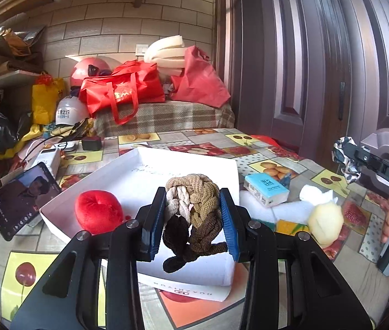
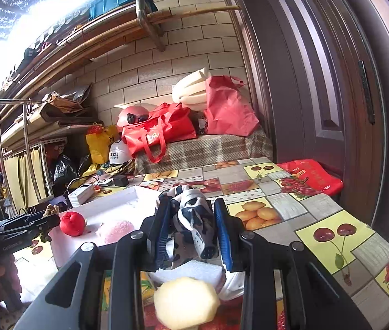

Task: Organize soft objects
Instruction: 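Grasp the brown braided hair tie with the left tool while the right holds the scrunchie, then carry the hair tie and scrunchie into the white box and open both tools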

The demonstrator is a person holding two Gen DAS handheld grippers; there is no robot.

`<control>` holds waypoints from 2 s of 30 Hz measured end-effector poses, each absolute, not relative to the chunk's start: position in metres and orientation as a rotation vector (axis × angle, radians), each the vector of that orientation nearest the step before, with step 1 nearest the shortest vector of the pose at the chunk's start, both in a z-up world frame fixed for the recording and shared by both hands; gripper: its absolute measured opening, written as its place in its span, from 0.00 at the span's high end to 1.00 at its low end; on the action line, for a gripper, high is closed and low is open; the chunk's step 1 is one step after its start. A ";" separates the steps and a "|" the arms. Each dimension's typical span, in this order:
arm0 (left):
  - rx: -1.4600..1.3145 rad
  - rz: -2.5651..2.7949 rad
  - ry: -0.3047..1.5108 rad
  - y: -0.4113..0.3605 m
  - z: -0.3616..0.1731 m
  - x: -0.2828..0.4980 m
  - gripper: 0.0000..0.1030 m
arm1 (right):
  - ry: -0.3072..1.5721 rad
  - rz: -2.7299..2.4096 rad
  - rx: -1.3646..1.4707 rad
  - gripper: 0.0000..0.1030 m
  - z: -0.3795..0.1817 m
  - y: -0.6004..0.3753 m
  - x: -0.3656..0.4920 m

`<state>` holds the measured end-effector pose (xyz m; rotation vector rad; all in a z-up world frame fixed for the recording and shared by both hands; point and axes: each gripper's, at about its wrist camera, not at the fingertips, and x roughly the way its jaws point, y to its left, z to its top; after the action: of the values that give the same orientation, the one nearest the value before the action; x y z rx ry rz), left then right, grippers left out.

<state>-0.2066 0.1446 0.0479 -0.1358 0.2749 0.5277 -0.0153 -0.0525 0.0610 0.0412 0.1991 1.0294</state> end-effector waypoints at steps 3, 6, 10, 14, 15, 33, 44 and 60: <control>-0.137 0.583 0.263 0.154 0.048 -0.211 0.64 | 0.204 1.053 0.031 0.69 0.060 -0.046 -0.023; -0.148 0.626 0.258 0.163 0.047 -0.215 0.64 | 0.207 1.076 0.017 0.69 0.059 -0.040 -0.029; -0.153 0.681 0.266 0.178 0.045 -0.218 0.64 | 0.213 1.112 -0.002 0.69 0.058 -0.030 -0.039; -0.174 0.717 0.271 0.193 0.043 -0.220 0.64 | 0.208 1.152 -0.044 0.69 0.057 -0.016 -0.053; -0.178 0.722 0.272 0.196 0.043 -0.220 0.64 | 0.207 1.162 -0.056 0.69 0.057 -0.012 -0.056; -0.170 0.777 0.290 0.224 0.042 -0.197 0.63 | 0.381 1.299 -0.170 0.69 0.036 0.078 -0.083; -0.194 0.748 0.330 0.236 0.041 -0.179 0.63 | 0.427 1.345 -0.263 0.69 0.029 0.125 -0.103; -0.226 0.738 0.329 0.247 0.042 -0.171 0.62 | 0.674 1.164 -0.220 0.69 0.012 0.166 -0.054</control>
<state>-0.1711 0.2474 0.0417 -0.2257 0.3291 0.7381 -0.0535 0.1660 0.0116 -0.2196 0.6739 1.1640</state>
